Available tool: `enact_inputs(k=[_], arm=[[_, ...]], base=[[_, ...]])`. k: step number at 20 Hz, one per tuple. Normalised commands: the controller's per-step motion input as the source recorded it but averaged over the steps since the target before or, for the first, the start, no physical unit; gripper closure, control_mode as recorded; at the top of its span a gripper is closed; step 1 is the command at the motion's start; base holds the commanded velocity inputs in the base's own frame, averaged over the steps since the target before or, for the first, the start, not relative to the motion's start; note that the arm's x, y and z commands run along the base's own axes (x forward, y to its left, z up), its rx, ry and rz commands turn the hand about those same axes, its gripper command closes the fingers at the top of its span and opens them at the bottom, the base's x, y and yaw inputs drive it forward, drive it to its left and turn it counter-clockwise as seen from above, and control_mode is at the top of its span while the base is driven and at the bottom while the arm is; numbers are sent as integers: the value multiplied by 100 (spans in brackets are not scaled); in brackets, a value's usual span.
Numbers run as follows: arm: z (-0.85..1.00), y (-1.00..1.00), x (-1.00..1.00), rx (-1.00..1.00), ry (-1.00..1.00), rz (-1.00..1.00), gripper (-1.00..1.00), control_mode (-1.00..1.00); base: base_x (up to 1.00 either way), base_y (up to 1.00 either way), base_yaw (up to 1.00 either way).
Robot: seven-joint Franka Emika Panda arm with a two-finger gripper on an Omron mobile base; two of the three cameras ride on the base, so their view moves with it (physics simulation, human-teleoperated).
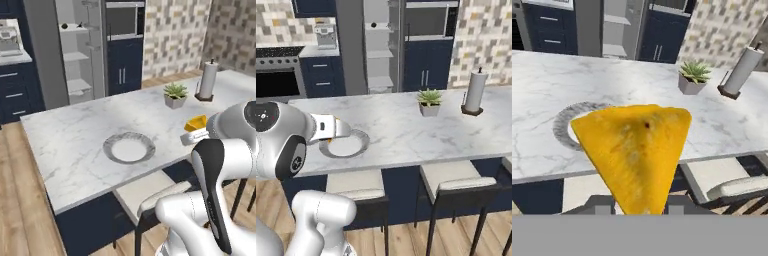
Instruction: Take the cheese, fish, and avocado from the fridge and place them on the plate on the dining counter to create an appetizer plate.
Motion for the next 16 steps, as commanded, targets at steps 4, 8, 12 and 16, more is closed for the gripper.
enact_inputs(k=[4,8,12,16], arm=[[0,0,0,0,0,0,100,100],[0,0,0,0,0,0,100,100],[0,0,0,0,0,0,100,100],[-6,-1,22,2,4,12,100,-100]], base=[[86,-34,60],[86,-28,58],[81,-20,55],[61,-8,39]])
